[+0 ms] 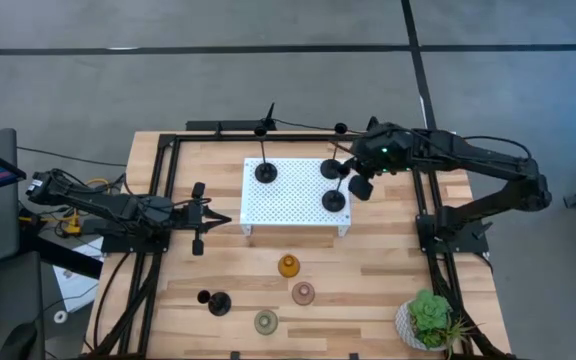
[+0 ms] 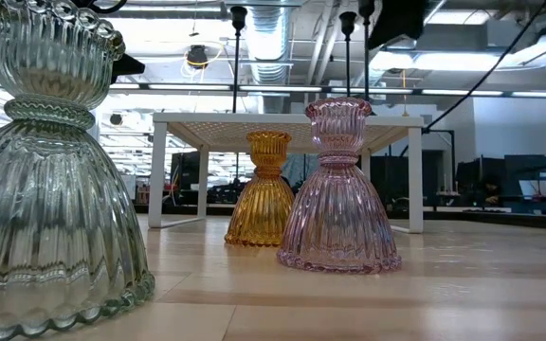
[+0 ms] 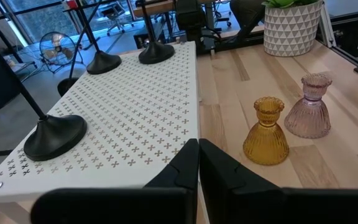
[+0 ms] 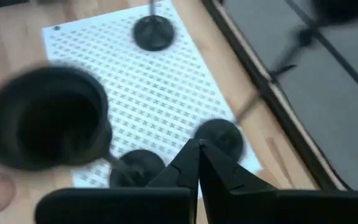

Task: Pick & Place candle stick holders
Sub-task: Align the black candle holder with the other black candle holder on the shelf

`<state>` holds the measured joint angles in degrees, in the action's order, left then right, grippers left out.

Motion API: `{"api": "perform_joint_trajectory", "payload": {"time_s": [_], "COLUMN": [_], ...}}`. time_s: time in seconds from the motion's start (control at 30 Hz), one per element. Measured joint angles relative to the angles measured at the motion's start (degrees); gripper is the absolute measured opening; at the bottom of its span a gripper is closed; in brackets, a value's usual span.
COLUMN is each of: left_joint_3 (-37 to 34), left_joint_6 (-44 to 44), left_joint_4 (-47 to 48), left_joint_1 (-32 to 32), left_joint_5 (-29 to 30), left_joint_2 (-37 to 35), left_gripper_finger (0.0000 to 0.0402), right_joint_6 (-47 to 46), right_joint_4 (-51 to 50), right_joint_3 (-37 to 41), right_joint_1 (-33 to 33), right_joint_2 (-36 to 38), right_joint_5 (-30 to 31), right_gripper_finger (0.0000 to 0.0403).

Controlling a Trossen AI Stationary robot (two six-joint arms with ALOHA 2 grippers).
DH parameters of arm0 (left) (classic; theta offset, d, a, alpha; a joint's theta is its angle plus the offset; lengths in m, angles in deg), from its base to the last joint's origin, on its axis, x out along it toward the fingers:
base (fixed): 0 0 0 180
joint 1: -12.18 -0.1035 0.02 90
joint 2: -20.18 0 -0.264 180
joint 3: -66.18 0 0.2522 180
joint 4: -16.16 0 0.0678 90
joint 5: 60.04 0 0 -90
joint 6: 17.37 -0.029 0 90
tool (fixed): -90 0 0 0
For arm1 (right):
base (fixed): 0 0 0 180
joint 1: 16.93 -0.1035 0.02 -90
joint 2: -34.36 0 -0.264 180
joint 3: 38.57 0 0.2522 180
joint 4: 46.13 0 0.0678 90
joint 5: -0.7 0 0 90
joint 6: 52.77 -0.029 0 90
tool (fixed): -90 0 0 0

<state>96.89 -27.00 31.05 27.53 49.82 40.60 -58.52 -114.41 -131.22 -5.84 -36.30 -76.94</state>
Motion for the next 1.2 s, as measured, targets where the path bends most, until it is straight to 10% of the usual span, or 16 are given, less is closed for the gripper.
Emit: {"api": "perform_joint_trajectory", "payload": {"time_s": [0.6,1.2], "left_joint_3": [0.00,0.00], "left_joint_6": [0.01,0.04], "left_joint_4": [0.08,0.04], "left_joint_1": [0.01,0.02], "left_joint_5": [0.00,0.00], "left_joint_2": [0.00,0.00], "left_gripper_finger": [0.0012,0.0012], "right_joint_6": [-11.61,-10.83], "right_joint_4": [-11.74,19.27], "right_joint_3": [9.02,37.94], "right_joint_1": [-6.14,-15.56], "right_joint_2": [8.76,29.21], "right_joint_5": [5.63,5.68], "right_gripper_finger": [0.0000,0.0000]}}
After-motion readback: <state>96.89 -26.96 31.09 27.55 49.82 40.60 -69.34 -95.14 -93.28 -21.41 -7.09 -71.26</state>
